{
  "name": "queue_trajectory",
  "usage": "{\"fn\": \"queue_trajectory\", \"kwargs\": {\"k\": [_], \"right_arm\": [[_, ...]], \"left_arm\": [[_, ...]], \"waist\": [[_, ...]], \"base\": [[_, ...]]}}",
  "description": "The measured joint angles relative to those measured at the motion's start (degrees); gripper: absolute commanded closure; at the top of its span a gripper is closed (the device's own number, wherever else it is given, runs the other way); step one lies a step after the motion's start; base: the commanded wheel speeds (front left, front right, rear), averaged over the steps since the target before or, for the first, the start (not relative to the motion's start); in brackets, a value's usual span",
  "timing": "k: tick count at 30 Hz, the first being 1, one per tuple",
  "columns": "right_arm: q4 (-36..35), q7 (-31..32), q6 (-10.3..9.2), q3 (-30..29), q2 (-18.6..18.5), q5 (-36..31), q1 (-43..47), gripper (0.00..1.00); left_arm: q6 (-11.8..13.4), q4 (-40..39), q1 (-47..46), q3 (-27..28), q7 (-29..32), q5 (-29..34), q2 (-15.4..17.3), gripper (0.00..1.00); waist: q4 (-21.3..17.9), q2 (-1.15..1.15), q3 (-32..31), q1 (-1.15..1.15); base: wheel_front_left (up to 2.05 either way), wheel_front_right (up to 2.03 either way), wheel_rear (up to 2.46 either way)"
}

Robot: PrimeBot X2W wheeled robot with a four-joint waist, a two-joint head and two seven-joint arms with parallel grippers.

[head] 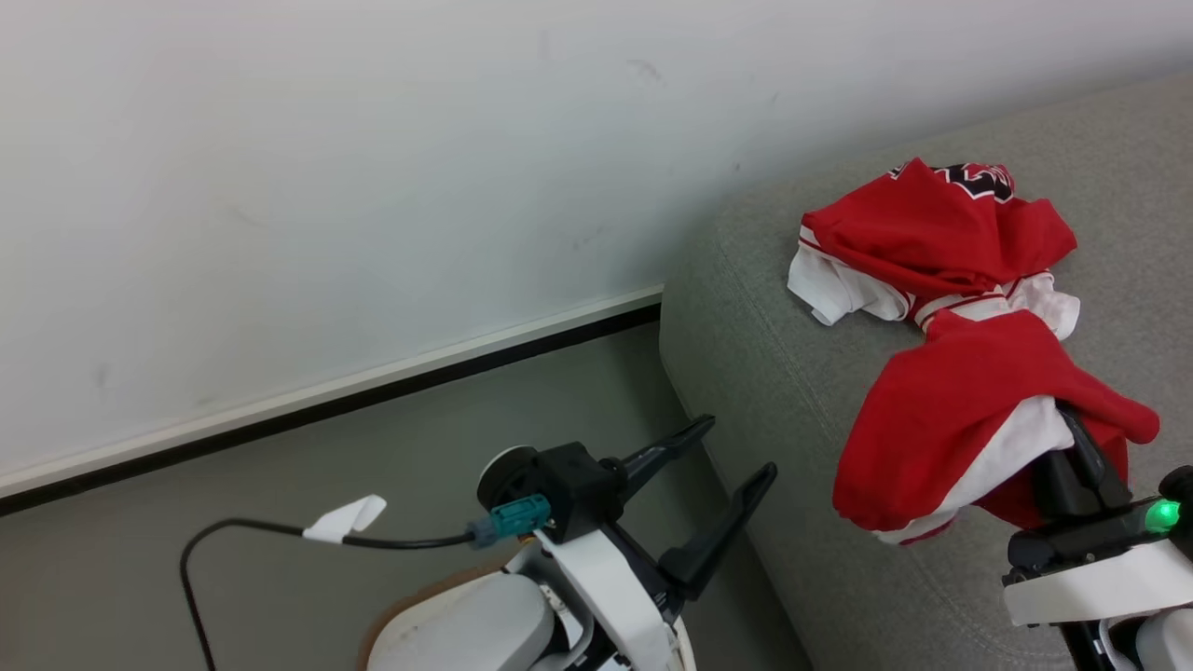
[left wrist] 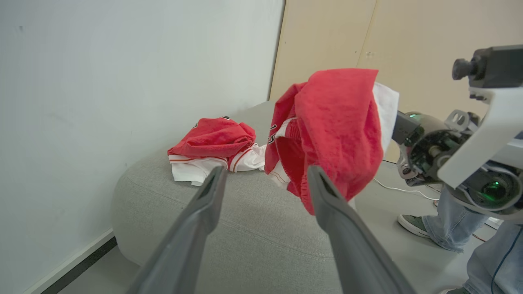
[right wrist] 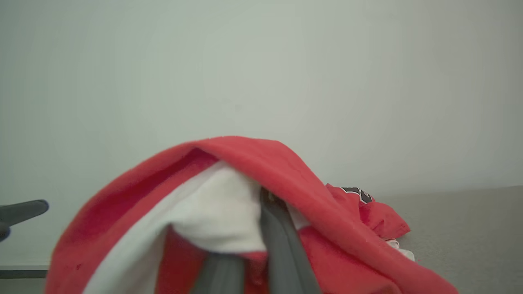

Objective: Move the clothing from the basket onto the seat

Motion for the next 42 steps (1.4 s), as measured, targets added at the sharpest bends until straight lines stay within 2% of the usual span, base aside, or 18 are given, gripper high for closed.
{"fn": "queue_trajectory", "kwargs": {"k": [6, 14, 19, 24, 28, 33, 37, 42], "right_arm": [[-0.3, 0.0, 0.00, -3.0, -0.5, 0.0, -0.9, 1.00], [0.0, 0.0, 0.00, -12.2, -3.7, -0.1, -7.4, 1.00], [2.8, 0.0, 0.00, -18.3, -5.9, -1.9, -10.9, 1.00], [9.5, 0.0, 0.00, -21.6, -9.2, -1.2, -15.5, 1.00], [17.1, 1.2, 0.00, -20.1, -13.2, -0.3, -18.8, 1.00], [26.1, 5.8, 0.00, -16.1, -16.8, 1.2, -22.8, 1.00], [32.7, 12.8, 0.01, -11.0, -19.3, 3.0, -25.0, 1.00], [37.7, 24.2, 0.01, -4.3, -20.1, 9.4, -27.2, 1.00]], "left_arm": [[-0.4, -0.1, -0.4, 0.3, 0.0, 1.6, 0.0, 0.00], [-0.8, -1.6, -3.4, -0.2, 1.0, 2.8, 1.3, 0.00], [-0.8, -3.0, -4.9, -0.3, 2.8, 3.2, 2.9, 0.00], [-0.8, -4.7, -7.2, -0.1, 4.1, 3.7, 4.2, 0.00], [-0.8, -5.4, -8.2, 0.0, 4.5, 4.0, 4.5, 0.00], [-0.7, -5.4, -8.8, 0.2, 4.5, 4.1, 5.2, 0.00], [-0.6, -5.4, -9.2, 0.3, 4.3, 4.1, 5.1, 0.00], [-0.5, -4.6, -9.5, 0.4, 3.7, 4.1, 5.2, 0.00]], "waist": [[-1.1, 0.00, 2.8, 0.00], [0.1, 0.00, 8.6, 0.00], [1.7, 0.00, 12.7, 0.01], [3.3, 0.00, 17.0, 0.01], [5.0, 0.00, 20.2, 0.01], [7.3, 0.00, 23.2, 0.02], [9.1, 0.00, 24.8, 0.01], [10.4, 0.00, 25.8, 0.01]], "base": [[0.00, 0.00, 0.00], [0.00, 0.00, 0.00], [0.00, 0.00, 0.00], [0.00, 0.00, 0.00], [0.00, 0.00, 0.00], [0.00, 0.00, 0.00], [0.00, 0.00, 0.00], [0.00, 0.00, 0.00]]}}
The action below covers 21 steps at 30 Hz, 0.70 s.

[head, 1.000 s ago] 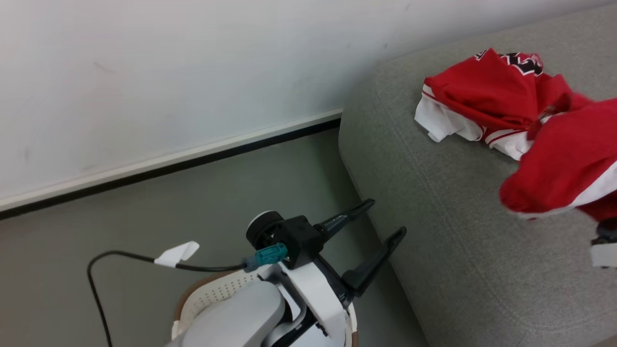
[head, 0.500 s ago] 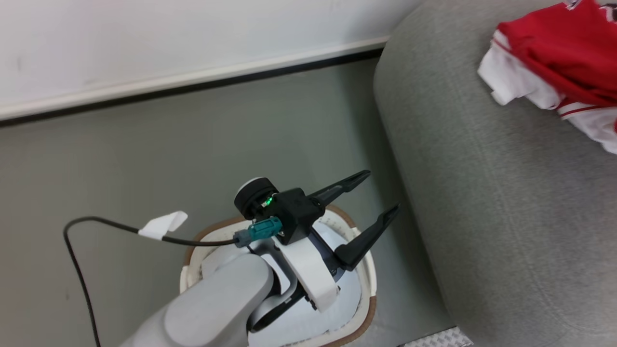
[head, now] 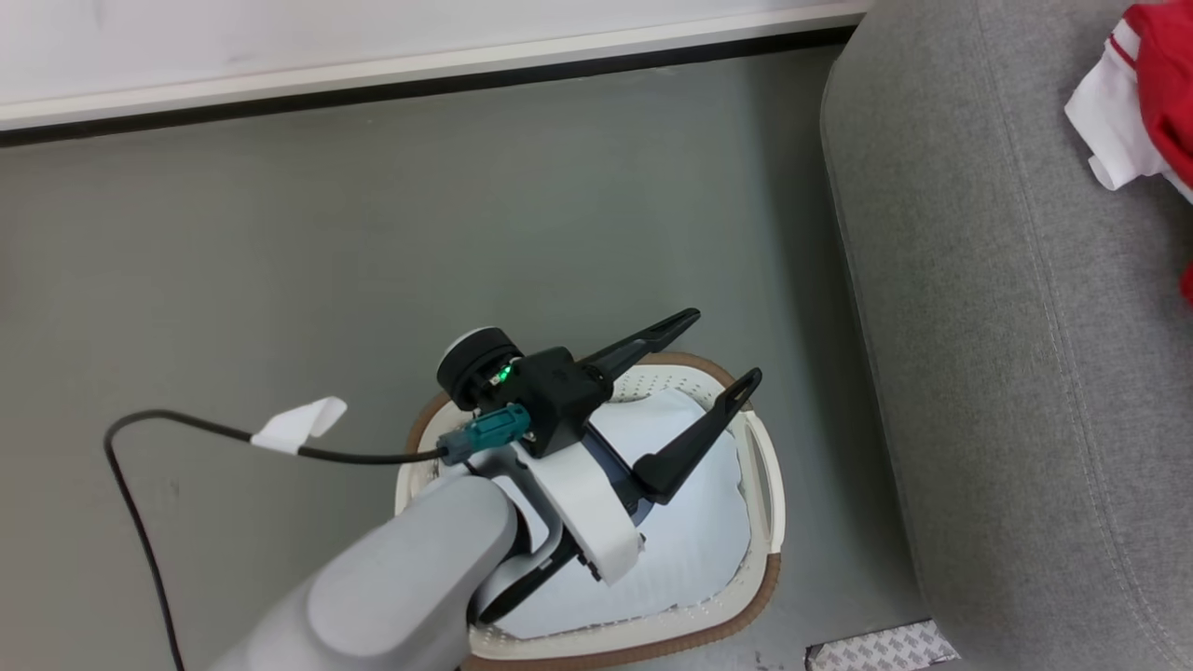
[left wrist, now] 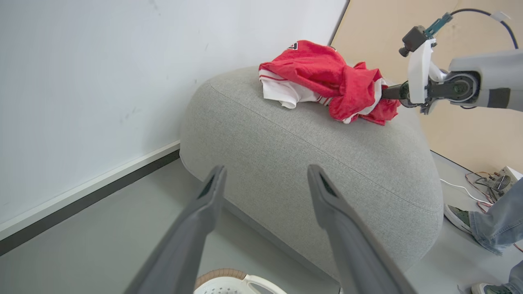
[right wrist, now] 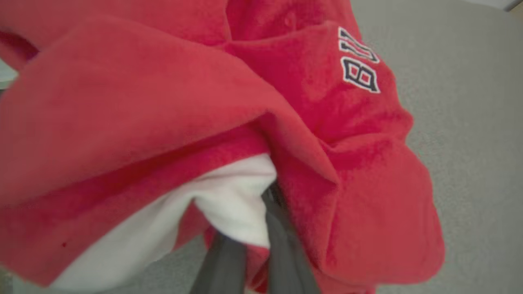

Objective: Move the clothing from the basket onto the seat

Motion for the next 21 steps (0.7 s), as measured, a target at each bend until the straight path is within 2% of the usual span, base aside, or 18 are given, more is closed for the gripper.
{"fn": "queue_trajectory", "kwargs": {"k": [4, 6, 9, 15, 21], "right_arm": [[1.3, 3.9, 0.00, 3.4, -2.0, 3.3, -0.9, 0.58], [1.5, 4.7, 0.00, 5.2, -2.5, 4.3, -0.9, 0.00], [1.3, 7.4, 0.00, 9.2, -3.3, 5.3, -0.5, 0.00], [-1.8, 8.2, 0.00, 15.4, -4.9, 7.0, 0.6, 0.00], [-8.3, 5.8, 0.01, 19.4, -8.0, 7.3, 2.0, 0.00]], "left_arm": [[0.0, 1.2, 0.3, 0.0, -0.8, -0.4, -1.0, 0.00], [0.0, 1.8, 0.8, 0.1, -1.3, -0.8, -1.4, 0.00], [0.0, 3.1, 1.6, 0.4, -1.8, -1.2, -1.6, 0.00], [0.3, 5.7, 4.8, 1.5, -2.9, -2.7, -2.2, 0.00], [0.8, 6.8, 9.0, 3.7, -3.4, -4.4, -2.7, 0.00]], "waist": [[0.4, 0.00, -1.3, -0.01], [0.5, 0.00, -2.4, -0.01], [0.5, 0.00, -4.4, -0.01], [-0.3, 0.00, -10.0, -0.02], [-1.2, 0.00, -17.0, -0.02]], "base": [[0.00, 0.00, 0.00], [0.00, 0.00, 0.00], [0.00, 0.00, 0.00], [0.00, 0.00, 0.00], [0.00, 0.00, 0.00]]}}
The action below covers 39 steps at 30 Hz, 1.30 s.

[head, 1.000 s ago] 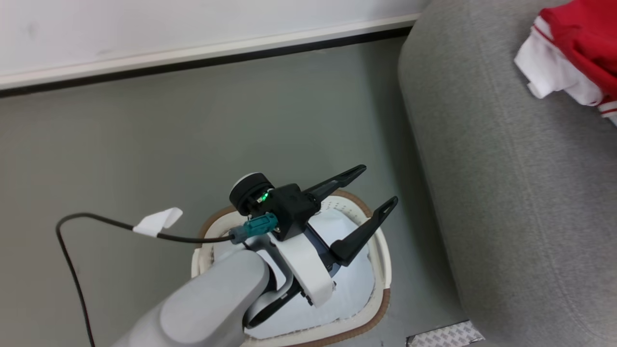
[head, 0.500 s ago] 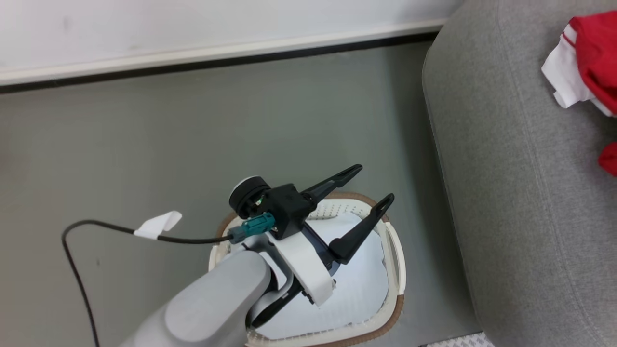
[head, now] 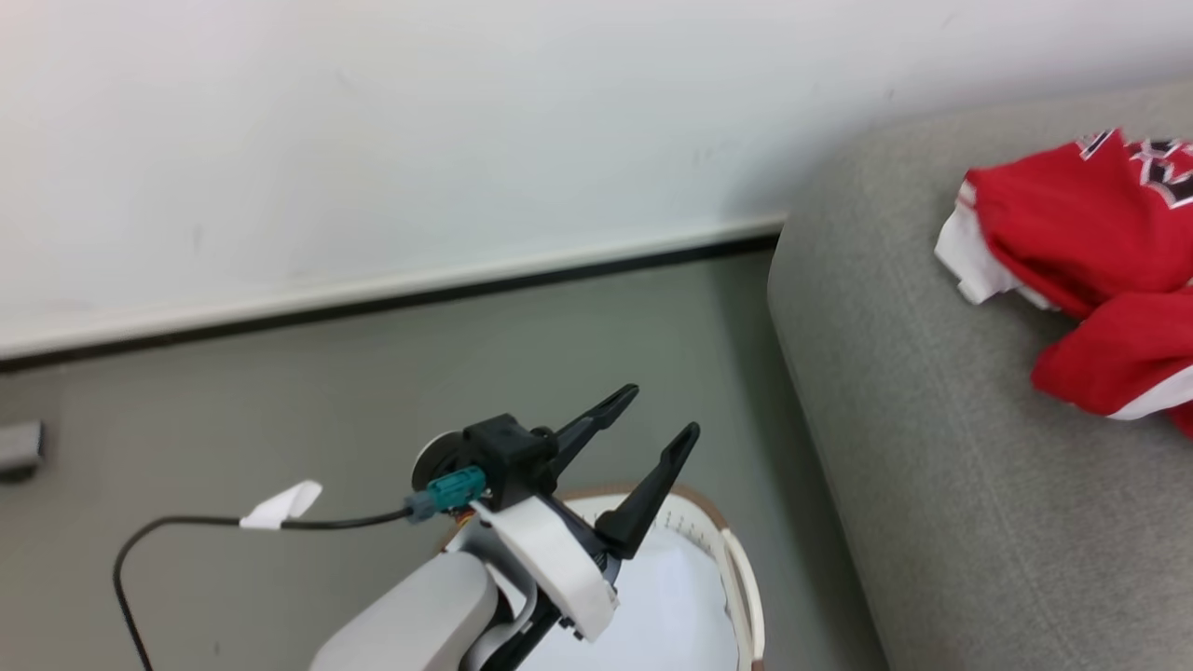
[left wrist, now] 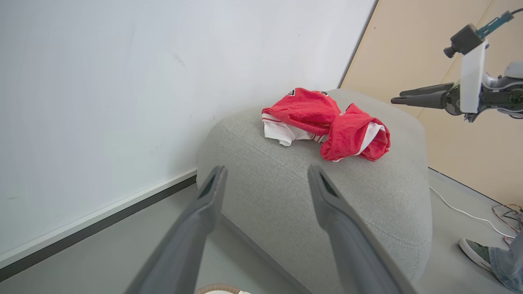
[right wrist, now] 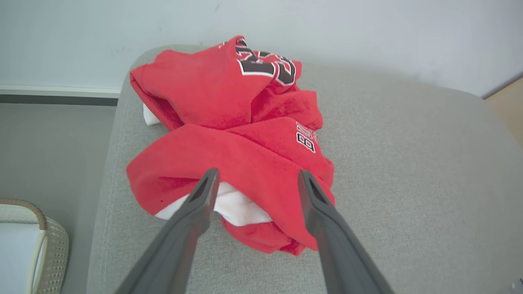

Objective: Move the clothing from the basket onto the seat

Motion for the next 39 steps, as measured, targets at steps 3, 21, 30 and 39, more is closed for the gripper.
{"fn": "queue_trajectory", "kwargs": {"k": [3, 21, 30, 39], "right_arm": [[-4.2, -1.7, -0.01, 0.3, -2.0, -0.2, 0.6, 0.00], [-21.5, -19.8, -0.01, -13.6, 9.3, -7.8, 12.9, 0.00], [-24.0, -28.5, -0.01, -20.0, 23.0, -18.3, 26.8, 0.00], [-25.9, -30.0, -0.01, -21.6, 32.7, -24.5, 34.4, 0.00]], "left_arm": [[0.5, -0.1, 1.9, 1.4, -0.2, -0.3, -0.1, 0.00], [4.4, -5.7, 13.2, 23.1, -0.3, 0.2, 3.5, 0.00], [6.1, -6.0, 22.3, 35.4, -0.3, 4.8, 1.7, 0.00], [5.9, -4.6, 31.5, 45.5, -0.3, 13.5, -2.7, 0.00]], "waist": [[-0.2, 0.00, -3.6, 0.00], [8.5, 0.00, -13.6, -0.01], [12.6, 0.00, -14.9, 0.00], [12.1, 0.00, -15.0, 0.01]], "base": [[0.00, 0.00, 0.00], [0.00, 0.00, 0.00], [0.00, 0.00, 0.00], [0.00, 0.00, 0.00]]}}
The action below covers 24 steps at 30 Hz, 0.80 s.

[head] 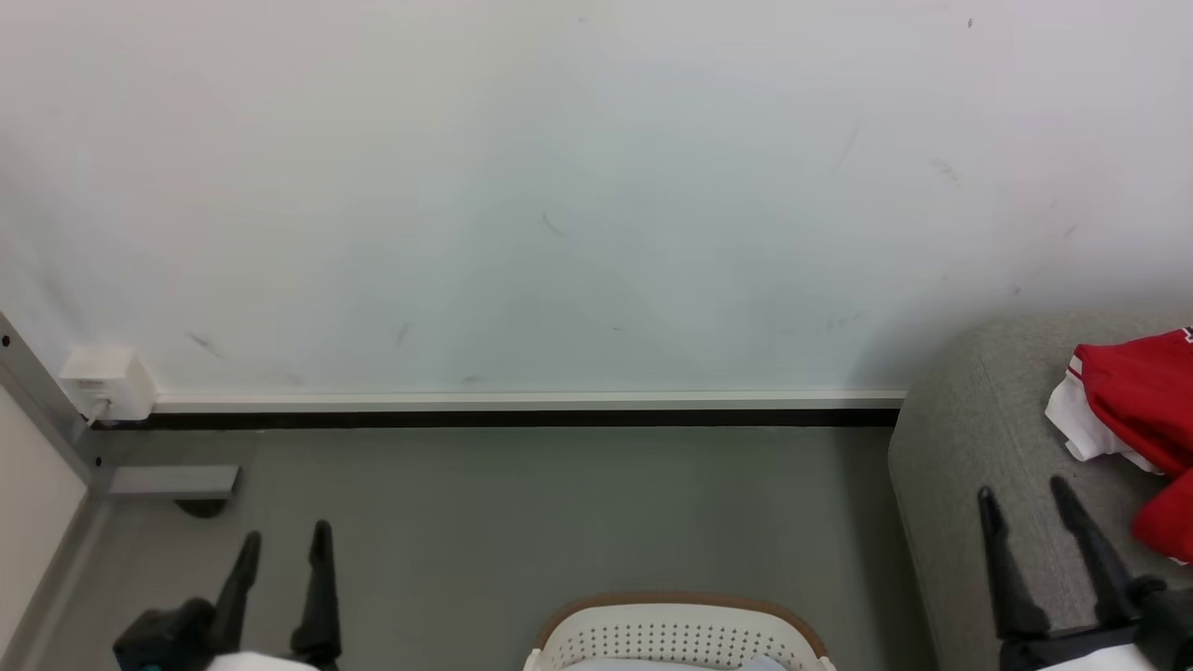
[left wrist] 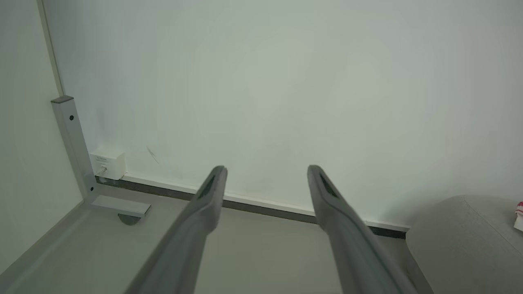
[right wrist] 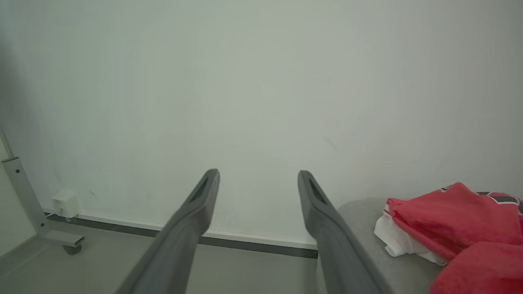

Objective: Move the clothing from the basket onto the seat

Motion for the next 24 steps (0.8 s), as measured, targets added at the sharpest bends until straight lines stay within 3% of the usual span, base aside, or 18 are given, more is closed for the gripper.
{"fn": "queue_trajectory", "kwargs": {"k": [4, 11, 24], "right_arm": [[-0.9, 0.0, 0.00, 0.9, 2.6, -0.9, 2.0, 0.00], [-0.6, 0.0, 0.00, 2.2, 3.5, -2.0, 2.6, 0.00], [0.4, 0.0, 0.00, 1.1, 4.0, -1.7, 2.5, 0.00]], "left_arm": [[-1.9, 0.3, 2.3, 2.4, 0.0, 3.0, -3.3, 0.00], [-4.6, 0.6, 3.1, 5.7, 0.0, 7.0, -6.2, 0.00], [-7.6, 1.8, 2.4, 8.9, 0.0, 9.0, -7.7, 0.00]], "waist": [[-0.5, 0.00, 0.1, 0.00], [-0.7, 0.00, 0.0, 0.00], [-0.6, 0.00, -0.3, 0.00]], "base": [[0.00, 0.00, 0.00], [0.00, 0.00, 0.00], [0.00, 0.00, 0.00]]}}
